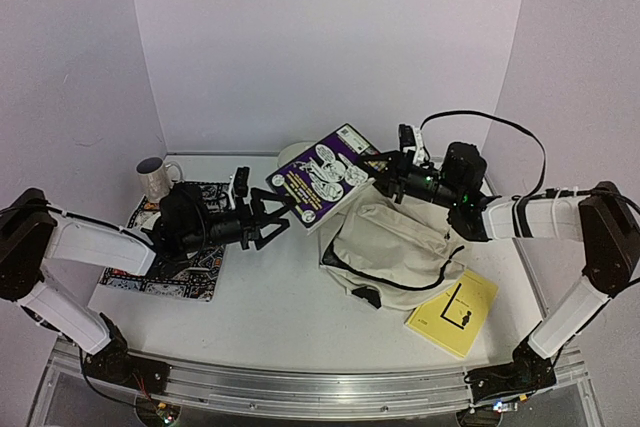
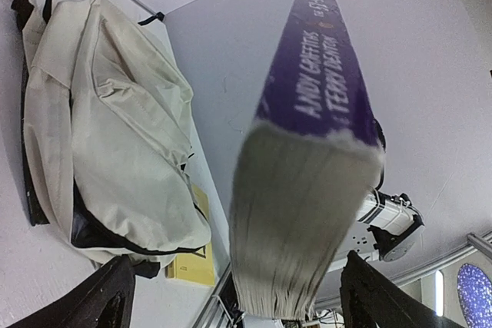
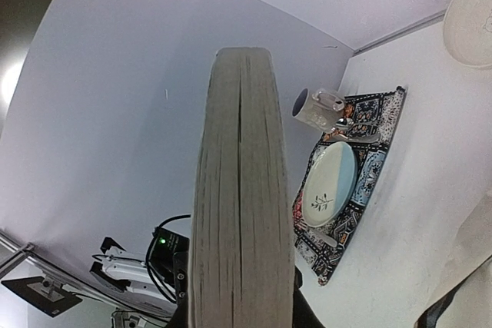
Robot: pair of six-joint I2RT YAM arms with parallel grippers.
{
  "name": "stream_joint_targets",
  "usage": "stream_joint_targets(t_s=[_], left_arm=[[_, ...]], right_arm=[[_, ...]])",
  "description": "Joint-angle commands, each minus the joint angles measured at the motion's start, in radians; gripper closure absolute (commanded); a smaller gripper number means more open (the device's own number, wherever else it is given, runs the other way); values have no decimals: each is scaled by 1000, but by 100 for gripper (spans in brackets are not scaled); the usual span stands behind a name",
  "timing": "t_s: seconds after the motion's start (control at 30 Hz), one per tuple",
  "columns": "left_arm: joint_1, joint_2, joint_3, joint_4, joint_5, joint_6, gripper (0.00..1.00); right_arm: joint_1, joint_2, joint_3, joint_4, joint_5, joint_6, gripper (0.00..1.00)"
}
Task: Pack the student bag
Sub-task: Pass from the right arm to the left, then pick up the largest pocket of the bag from the student bag.
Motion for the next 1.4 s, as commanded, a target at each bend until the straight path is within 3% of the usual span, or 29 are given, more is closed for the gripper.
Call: stream_joint_targets(t_s=[0.0,0.17,0.27,0.5,0.67,0.83,0.93,1.17,1.37], left_arm=[[-8,54,16,208,-56,-59,6],[-8,120,28,340,-66,-108,9],[-12,153,41,383,-56,-128,20],[-16,155,18,423,-68,-138,72],[-6,128,-30,422,-105,-140,97],[32,122,-79,422,-123,-166,100],[57,116,-100,420,-130,-166,100],[135,113,-124,383,-116,-175,100],[184,143,-104,333,-75,-181,100]], right_arm=[[28,-5,33,241,26,57,100],[46,7,27,249,38,61,100],[51,14,16,250,44,59,100],[51,35,-8,209,42,-5,99],[49,19,55,-172,35,-277,72],[51,-22,144,-611,110,-609,51],[51,-39,185,-833,168,-770,43],[119,-100,208,-1189,429,-1023,34],[247,-87,226,-1381,696,-1144,31]])
